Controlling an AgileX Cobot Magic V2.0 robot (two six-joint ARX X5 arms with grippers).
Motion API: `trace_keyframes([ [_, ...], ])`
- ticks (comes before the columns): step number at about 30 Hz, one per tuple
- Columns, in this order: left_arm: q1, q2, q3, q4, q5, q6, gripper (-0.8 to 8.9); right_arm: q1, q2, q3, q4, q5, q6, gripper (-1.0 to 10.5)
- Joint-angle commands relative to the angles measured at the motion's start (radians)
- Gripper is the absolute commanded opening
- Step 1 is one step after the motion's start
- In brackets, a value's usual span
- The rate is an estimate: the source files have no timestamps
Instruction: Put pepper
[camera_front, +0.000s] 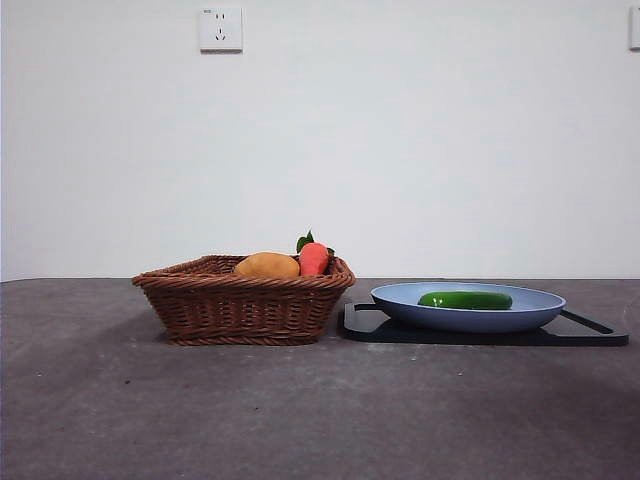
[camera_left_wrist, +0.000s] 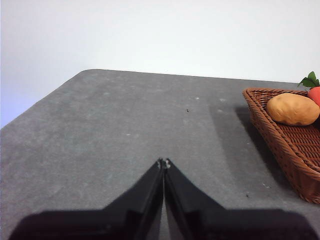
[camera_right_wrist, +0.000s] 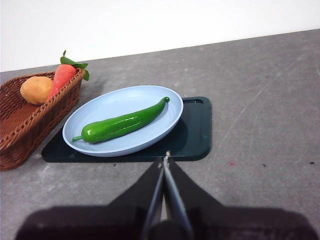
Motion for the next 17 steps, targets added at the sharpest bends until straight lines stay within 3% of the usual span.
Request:
trace_keyframes([
  [1, 0.004, -0.003, -0.011, 0.013, 0.001, -0.006, 0.08, 0.001, -0.004, -0.006, -0.011, 0.003, 0.020, 0.1],
  [17, 0.004, -0.003, -0.011, 0.013, 0.001, -0.006, 0.08, 0.001, -0.003, -0.006, -0.010, 0.003, 0.024, 0.1],
])
